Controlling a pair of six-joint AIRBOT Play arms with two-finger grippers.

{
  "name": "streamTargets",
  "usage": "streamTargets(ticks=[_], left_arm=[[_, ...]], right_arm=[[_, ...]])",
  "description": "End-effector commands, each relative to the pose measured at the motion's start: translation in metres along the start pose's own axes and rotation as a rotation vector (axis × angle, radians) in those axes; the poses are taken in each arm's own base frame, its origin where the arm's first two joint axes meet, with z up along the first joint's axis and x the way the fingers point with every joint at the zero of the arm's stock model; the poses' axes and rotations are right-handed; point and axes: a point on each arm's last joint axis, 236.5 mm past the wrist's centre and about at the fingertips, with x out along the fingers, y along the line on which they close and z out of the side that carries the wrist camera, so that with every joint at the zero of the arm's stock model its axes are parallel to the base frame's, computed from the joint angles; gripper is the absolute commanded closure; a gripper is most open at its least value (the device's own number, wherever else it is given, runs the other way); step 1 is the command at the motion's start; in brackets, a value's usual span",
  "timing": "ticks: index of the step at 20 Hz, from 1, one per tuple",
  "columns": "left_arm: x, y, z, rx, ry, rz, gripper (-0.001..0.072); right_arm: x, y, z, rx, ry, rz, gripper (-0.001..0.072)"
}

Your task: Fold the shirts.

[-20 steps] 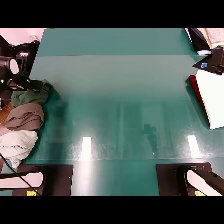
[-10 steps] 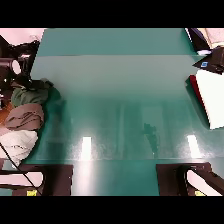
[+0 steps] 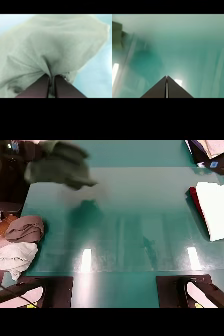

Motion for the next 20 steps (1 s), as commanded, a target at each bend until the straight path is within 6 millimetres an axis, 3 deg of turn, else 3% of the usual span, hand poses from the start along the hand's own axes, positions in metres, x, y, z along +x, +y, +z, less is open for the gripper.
streamTargets(ticks=[1, 4, 7, 11, 14, 16, 18, 19, 20], left_arm=[[-0.078, -0.164, 0.029, 0.193, -0.167, -0.481, 0.068], [-0.079, -0.222, 0.005, 0.277, -0.106, -0.61, 0.068], [-0.046, -0.253, -0.031, 0.33, 0.023, -0.663, 0.068], [0.034, -0.26, -0.094, 0.319, 0.263, -0.668, 0.068], [0.104, -0.234, -0.148, 0.296, 0.45, -0.583, 0.0665], [0.132, -0.203, -0.163, 0.222, 0.528, -0.475, 0.0082], [0.128, -0.177, -0.161, 0.123, 0.568, -0.44, 0.0059], [0.12, -0.163, -0.163, 0.089, 0.603, -0.424, 0.0108], [0.114, -0.154, -0.169, 0.069, 0.638, -0.416, 0.0106]], right_arm=[[-0.027, 0.014, 0.033, -0.032, -0.185, 0.0, 0.0695], [-0.041, 0.022, 0.042, -0.047, -0.245, 0.003, 0.0695], [-0.04, 0.022, 0.039, -0.047, -0.233, 0.004, 0.0695], [-0.04, 0.022, 0.038, -0.047, -0.231, 0.003, 0.0695], [-0.039, 0.022, 0.037, -0.047, -0.225, 0.003, 0.0696], [-0.038, 0.021, 0.033, -0.048, -0.208, 0.002, 0.0695], [-0.038, 0.019, 0.03, -0.051, -0.194, -0.008, 0.0695], [-0.038, 0.019, 0.03, -0.051, -0.193, -0.007, 0.0695], [-0.038, 0.019, 0.03, -0.051, -0.193, -0.008, 0.0695]])
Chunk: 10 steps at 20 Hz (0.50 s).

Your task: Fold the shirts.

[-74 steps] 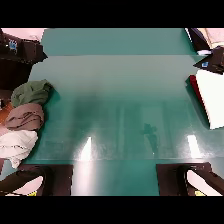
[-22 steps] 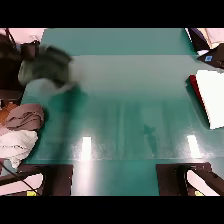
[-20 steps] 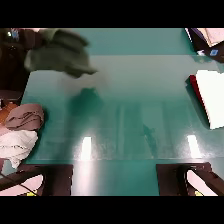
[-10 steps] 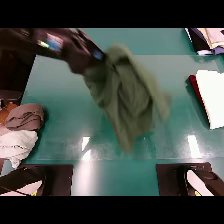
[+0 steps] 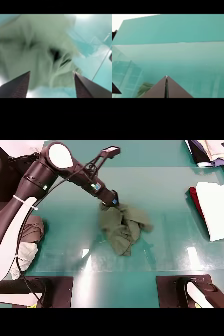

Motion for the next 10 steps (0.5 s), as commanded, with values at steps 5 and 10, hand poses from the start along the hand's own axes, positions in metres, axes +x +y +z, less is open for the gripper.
streamTargets(ticks=[5, 10], left_arm=[[0.038, 0.013, -0.098, -0.228, 0.186, -0.011, 0.0105], [0.104, -0.011, -0.145, -0.315, 0.186, -0.061, 0.0104]], right_arm=[[0.001, -0.001, -0.003, -0.002, 0.015, -0.004, 0.0695], [0.012, -0.008, -0.013, 0.017, 0.068, -0.002, 0.0695]])
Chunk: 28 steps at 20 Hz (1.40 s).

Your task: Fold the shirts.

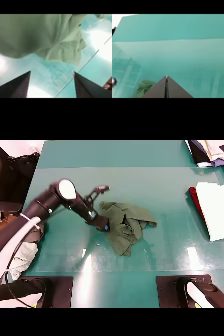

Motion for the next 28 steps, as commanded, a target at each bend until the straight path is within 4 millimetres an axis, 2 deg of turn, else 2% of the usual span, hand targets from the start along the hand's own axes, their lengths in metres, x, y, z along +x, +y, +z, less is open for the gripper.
streamTargets(ticks=[1, 3, 6, 9, 10, 11, 12, 13, 15, 18, 19, 20, 21, 22, 24, 28], left_arm=[[0.048, -0.001, -0.018, -0.049, -0.036, -0.005, 0.0104], [0.061, 0.002, -0.014, -0.065, -0.085, 0.015, 0.0105], [0.071, 0.006, -0.003, -0.128, -0.125, 0.02, 0.0105], [0.082, 0.013, -0.005, -0.178, -0.105, 0.023, 0.0108], [0.081, 0.013, -0.004, -0.177, -0.108, 0.022, 0.0225], [0.079, 0.011, -0.002, -0.161, -0.108, 0.023, 0.0574], [0.075, 0.009, 0.001, -0.129, -0.105, 0.027, 0.0678], [0.068, 0.007, 0.004, -0.103, -0.094, 0.036, 0.068], [0.043, 0.009, 0.009, -0.027, -0.054, 0.086, 0.068], [-0.009, 0.02, 0.022, 0.055, -0.012, 0.188, 0.068], [-0.024, 0.022, 0.027, 0.07, -0.016, 0.207, 0.068], [-0.037, 0.022, 0.033, 0.087, -0.027, 0.219, 0.068], [-0.046, 0.019, 0.039, 0.093, -0.044, 0.22, 0.068], [-0.054, 0.018, 0.045, 0.099, -0.065, 0.225, 0.068], [-0.059, 0.015, 0.052, 0.108, -0.089, 0.229, 0.068], [-0.059, 0.016, 0.05, 0.107, -0.079, 0.229, 0.068]], right_arm=[[0.01, -0.005, -0.011, 0.015, 0.056, 0.003, 0.0695], [0.015, -0.008, -0.019, 0.024, 0.096, 0.002, 0.0695], [0.02, -0.01, -0.021, 0.032, 0.111, 0.005, 0.0695], [0.019, -0.01, -0.022, 0.031, 0.115, 0.004, 0.0695], [0.019, -0.01, -0.023, 0.032, 0.119, 0.005, 0.0695], [0.019, -0.01, -0.025, 0.032, 0.126, 0.005, 0.0695], [0.019, -0.01, -0.028, 0.032, 0.139, 0.006, 0.0695], [0.021, -0.011, -0.033, 0.036, 0.159, 0.005, 0.0695], [0.028, -0.02, -0.06, 0.061, 0.246, -0.004, 0.0695], [0.048, -0.042, -0.128, 0.103, 0.434, -0.004, 0.0688], [0.055, -0.05, -0.152, 0.11, 0.489, -0.003, 0.0539], [0.062, -0.059, -0.179, 0.138, 0.551, -0.003, 0.0194], [0.069, -0.066, -0.205, 0.185, 0.615, -0.001, 0.0048], [0.078, -0.069, -0.229, 0.242, 0.671, 0.016, 0.0053], [0.1, -0.068, -0.26, 0.3, 0.722, 0.081, 0.0055], [0.154, -0.082, -0.293, 0.342, 0.735, 0.07, 0.0056]])
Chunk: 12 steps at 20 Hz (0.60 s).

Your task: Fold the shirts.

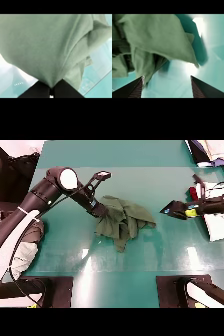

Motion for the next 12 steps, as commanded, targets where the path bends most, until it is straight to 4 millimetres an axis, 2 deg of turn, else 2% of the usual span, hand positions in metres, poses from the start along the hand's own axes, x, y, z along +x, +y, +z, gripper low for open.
streamTargets(ticks=[1, 5, 6, 8, 10, 12], left_arm=[[-0.005, 0.002, -0.001, 0.007, 0.008, 0.01, 0.068], [-0.005, 0.002, 0.0, 0.006, 0.007, 0.01, 0.0679], [-0.005, 0.002, 0.0, 0.006, 0.007, 0.01, 0.068], [-0.005, 0.002, 0.0, 0.007, 0.007, 0.011, 0.068], [-0.005, 0.005, -0.004, 0.01, 0.024, 0.022, 0.068], [-0.015, 0.023, -0.01, 0.034, 0.057, 0.108, 0.068]], right_arm=[[0.054, -0.019, 0.004, 0.038, 0.026, 0.005, 0.0056], [0.098, -0.026, -0.006, 0.048, 0.139, -0.002, 0.0057], [0.106, -0.025, -0.006, 0.043, 0.158, -0.001, 0.0084], [0.114, -0.02, -0.002, 0.02, 0.171, 0.001, 0.0302], [0.11, -0.01, 0.007, -0.01, 0.154, 0.008, 0.0693], [0.088, 0.004, 0.024, -0.065, 0.102, 0.012, 0.0697]])
